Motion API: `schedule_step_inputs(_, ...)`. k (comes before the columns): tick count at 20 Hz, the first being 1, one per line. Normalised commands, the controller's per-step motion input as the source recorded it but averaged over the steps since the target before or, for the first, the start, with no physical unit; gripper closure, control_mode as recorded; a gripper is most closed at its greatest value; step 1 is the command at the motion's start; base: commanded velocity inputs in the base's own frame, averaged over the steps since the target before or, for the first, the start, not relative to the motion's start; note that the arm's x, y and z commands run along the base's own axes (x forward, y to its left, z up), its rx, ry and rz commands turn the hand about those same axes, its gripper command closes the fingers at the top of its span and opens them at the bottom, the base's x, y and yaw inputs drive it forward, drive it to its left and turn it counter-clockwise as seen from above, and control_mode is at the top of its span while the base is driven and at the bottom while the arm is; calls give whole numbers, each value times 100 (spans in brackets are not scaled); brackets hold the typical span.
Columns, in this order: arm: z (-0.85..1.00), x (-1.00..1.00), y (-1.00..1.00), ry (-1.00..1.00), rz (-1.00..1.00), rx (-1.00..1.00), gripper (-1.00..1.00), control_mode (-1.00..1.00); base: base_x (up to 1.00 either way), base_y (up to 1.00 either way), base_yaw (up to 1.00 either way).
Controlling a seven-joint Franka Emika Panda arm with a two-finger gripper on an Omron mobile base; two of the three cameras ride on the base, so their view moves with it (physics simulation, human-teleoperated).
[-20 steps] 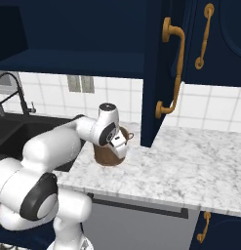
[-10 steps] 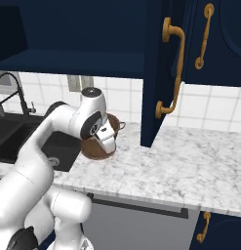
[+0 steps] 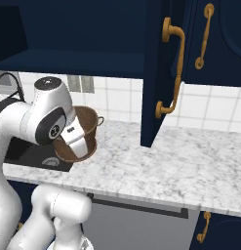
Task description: Open the cabinet, pick up the bread from the cabinet and place it in the basket. Then move the basket to the dining counter.
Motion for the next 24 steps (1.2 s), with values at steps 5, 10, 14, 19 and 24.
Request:
schedule_step_inputs(5,11,-74,0,-8,0,1,100,-100,0,0,0)
schedule_step_inputs(10,0,-6,0,0,1,0,100,-100,0,0,0)
schedule_step_inputs(14,0,-11,0,0,0,0,100,-100,0,0,0)
schedule_step_inputs(19,0,-13,0,-1,0,0,100,100,-79,0,0)
schedule_step_inputs(24,0,0,0,0,0,0,100,100,-98,0,-1)
